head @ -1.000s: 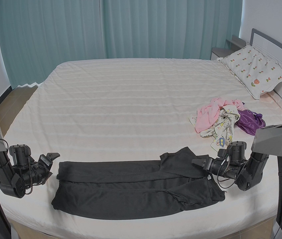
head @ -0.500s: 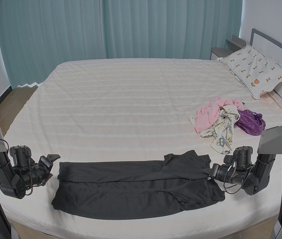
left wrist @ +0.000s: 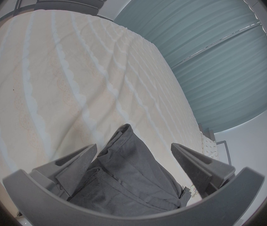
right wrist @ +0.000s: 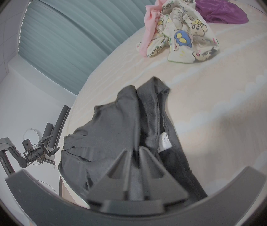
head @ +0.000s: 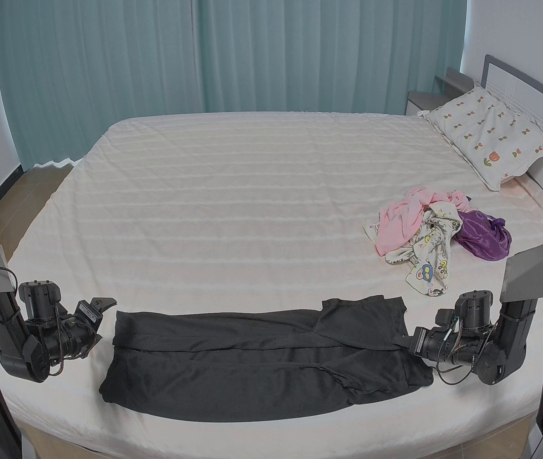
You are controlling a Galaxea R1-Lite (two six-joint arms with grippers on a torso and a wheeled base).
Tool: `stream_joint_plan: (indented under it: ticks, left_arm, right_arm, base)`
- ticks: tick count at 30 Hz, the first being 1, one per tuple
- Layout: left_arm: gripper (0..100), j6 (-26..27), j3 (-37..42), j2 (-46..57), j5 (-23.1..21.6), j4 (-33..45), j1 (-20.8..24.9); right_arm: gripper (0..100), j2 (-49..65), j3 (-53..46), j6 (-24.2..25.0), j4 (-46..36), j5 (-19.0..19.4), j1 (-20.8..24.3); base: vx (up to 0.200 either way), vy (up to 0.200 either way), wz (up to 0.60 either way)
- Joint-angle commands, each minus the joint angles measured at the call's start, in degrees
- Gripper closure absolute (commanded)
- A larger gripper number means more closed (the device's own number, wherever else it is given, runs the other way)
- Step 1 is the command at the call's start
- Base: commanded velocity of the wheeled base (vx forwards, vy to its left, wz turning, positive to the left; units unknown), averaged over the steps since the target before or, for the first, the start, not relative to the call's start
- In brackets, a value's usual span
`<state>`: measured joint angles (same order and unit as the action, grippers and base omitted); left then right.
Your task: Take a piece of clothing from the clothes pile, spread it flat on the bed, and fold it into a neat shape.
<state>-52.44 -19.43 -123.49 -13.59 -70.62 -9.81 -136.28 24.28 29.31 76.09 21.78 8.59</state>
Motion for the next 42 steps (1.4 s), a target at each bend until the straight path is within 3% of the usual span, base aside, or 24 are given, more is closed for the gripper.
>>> stream_joint_plan:
  ticks: [1, 10, 16, 21, 31, 32, 42]
  left_arm:
    - [0, 0.1, -0.8, -0.1, 0.1, 0.0, 0.0]
    - [0, 3.9, -8.0, -2.5, 0.7, 3.2, 0.6]
    - [0, 7.5, -7.9, -3.4, 0.6, 5.5, 2.0]
    - [0, 15.7, -6.2, -5.8, 0.1, 4.9, 1.9]
    - [0, 17.6, -5.1, -5.9, -2.1, 4.8, 2.1]
    - [100, 17.6, -5.2, -5.9, -2.1, 4.8, 2.1]
    - [100, 18.3, -3.8, -5.9, -1.8, 2.4, 1.7]
  right_arm:
    - [0, 0.0, -1.3, -0.2, 0.1, 0.1, 0.3]
    - [0, 1.5, -3.0, 2.5, 4.9, -0.2, 0.0]
    - [0, 0.7, -5.1, 9.2, 9.8, -0.6, -0.2]
    - [0, 0.2, -7.5, 9.5, 12.1, -0.6, -0.2]
    - [0, 0.2, -8.2, 9.6, 12.7, -0.6, 0.4]
    - [0, 0.2, -8.2, 9.5, 12.7, -0.5, 0.4]
    - [0, 0.2, -8.3, 9.6, 12.7, -0.5, 0.3]
  base:
    - [0.0, 0.0, 0.0]
    - [0.0, 0.0, 0.0]
    - [0.0, 0.0, 0.0]
    - [0.0, 0.0, 0.0]
    - [0.0, 0.0, 0.0]
    - [0.0, 0.0, 0.0]
    - [0.0, 0.0, 0.0]
